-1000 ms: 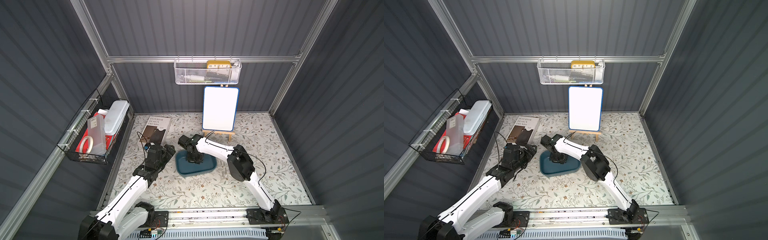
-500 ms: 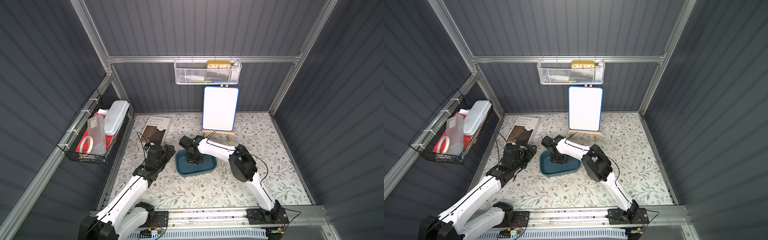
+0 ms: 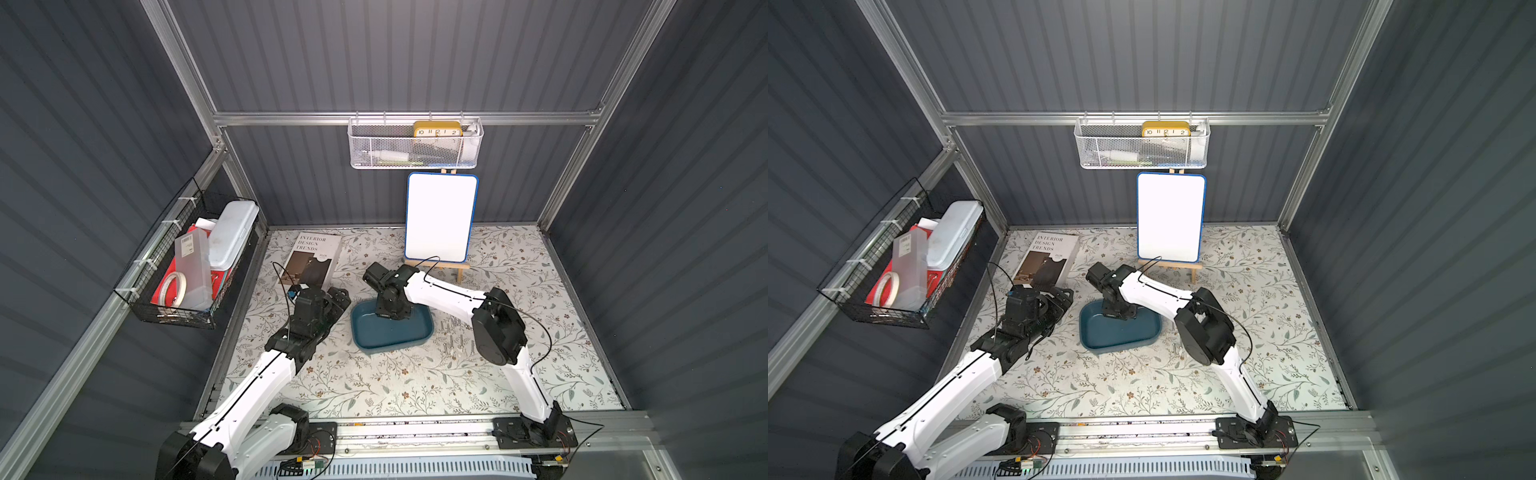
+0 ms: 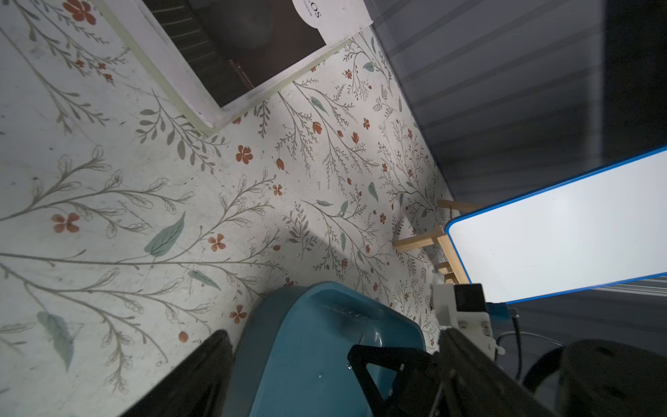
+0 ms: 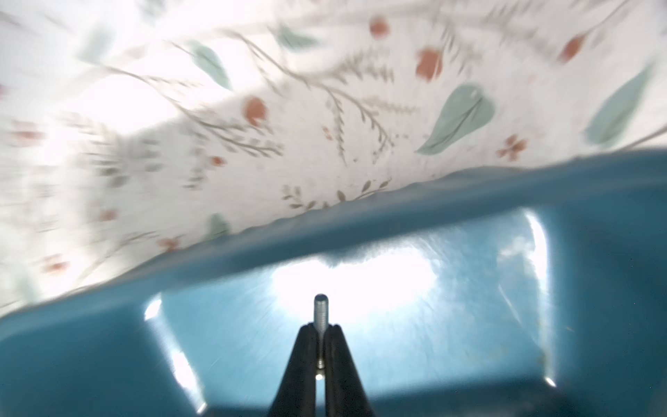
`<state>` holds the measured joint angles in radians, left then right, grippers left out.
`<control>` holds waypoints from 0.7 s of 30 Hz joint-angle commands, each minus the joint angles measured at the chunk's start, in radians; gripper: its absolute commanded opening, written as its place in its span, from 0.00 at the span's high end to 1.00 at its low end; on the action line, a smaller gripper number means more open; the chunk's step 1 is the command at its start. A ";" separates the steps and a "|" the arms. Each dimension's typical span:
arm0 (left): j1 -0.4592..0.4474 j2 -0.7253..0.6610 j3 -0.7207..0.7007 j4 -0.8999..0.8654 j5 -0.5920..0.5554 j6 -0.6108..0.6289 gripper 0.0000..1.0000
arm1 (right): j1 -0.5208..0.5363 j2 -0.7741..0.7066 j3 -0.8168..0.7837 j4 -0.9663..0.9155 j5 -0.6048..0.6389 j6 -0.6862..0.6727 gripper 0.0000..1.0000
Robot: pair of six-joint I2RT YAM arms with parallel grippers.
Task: Take out the screws from the storage box
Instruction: Pick up the screw from the storage box, then place the screw at the center of the board.
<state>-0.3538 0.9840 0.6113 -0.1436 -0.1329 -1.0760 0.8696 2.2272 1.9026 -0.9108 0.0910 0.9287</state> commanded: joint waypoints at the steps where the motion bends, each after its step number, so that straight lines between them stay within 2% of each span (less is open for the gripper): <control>1: -0.001 -0.024 0.039 -0.026 -0.015 0.011 0.08 | -0.002 -0.044 -0.020 -0.007 0.018 -0.024 0.99; 6: -0.001 -0.041 0.058 -0.040 -0.016 0.021 0.08 | -0.003 -0.103 -0.052 -0.028 0.062 -0.040 0.99; 12: -0.001 -0.059 0.092 -0.044 -0.029 0.043 0.08 | -0.010 -0.274 -0.164 -0.059 0.155 -0.128 0.99; 21: -0.001 -0.040 0.131 -0.022 -0.057 0.080 0.09 | -0.124 -0.744 -0.665 -0.013 0.210 -0.174 0.98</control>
<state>-0.3538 0.9398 0.7116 -0.1642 -0.1711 -1.0370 0.7738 1.5719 1.3499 -0.9092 0.2516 0.7898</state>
